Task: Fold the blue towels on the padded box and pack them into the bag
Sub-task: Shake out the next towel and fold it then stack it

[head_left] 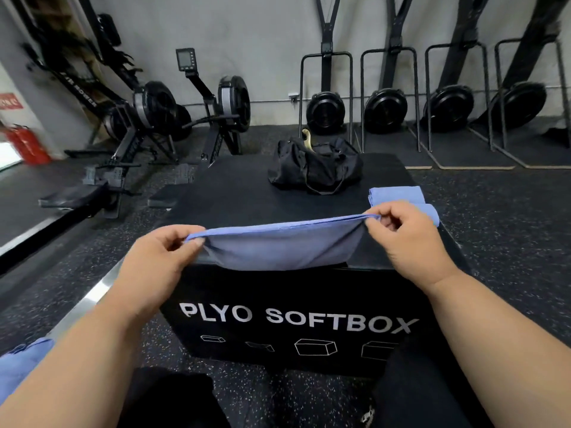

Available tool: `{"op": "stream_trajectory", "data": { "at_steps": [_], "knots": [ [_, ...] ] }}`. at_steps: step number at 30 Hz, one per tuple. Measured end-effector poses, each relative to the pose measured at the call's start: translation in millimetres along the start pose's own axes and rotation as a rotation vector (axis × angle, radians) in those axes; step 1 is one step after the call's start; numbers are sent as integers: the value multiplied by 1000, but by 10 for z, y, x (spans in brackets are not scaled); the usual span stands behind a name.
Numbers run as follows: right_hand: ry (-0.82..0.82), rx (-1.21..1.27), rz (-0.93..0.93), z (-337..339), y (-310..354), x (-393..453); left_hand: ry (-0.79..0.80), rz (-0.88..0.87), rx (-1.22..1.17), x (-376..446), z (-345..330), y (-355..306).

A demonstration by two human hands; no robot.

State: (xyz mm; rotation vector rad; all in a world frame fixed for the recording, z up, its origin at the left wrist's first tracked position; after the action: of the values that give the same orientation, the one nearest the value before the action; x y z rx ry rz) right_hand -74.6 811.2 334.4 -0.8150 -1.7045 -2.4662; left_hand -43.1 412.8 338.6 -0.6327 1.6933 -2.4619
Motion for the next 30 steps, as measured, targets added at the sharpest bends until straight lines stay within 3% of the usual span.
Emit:
{"op": "stream_trajectory", "data": {
  "at_steps": [3, 8, 15, 23, 30],
  "knots": [
    [-49, 113, -2, 88, 269, 117, -56, -78, -22, 46, 131, -251],
    [18, 315, -153, -12, 435, 54, -66, -27, -177, 71, 227, -359],
    [94, 393, -189, 17, 473, -149, -20, -22, -209, -83, 320, -319],
    [267, 835, -285, -116, 754, -229, 100, 12, -526, -148, 343, -562],
    [135, 554, -183, -150, 592, -220, -25, 113, -554, -152, 417, -388]
  ]
}}
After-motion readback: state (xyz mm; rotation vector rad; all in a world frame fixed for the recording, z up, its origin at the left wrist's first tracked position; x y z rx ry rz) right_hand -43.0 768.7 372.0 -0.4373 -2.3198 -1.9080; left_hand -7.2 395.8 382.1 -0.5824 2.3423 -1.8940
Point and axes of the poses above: each hand's wrist, its own x-axis towards the middle knuckle, its own z-axis out of the back of the hand, y = z × x, the point moved 4 cm from there along x, towards the middle knuckle, and after that the axes turned 8 degrees about -y, right-handed, at the moved point
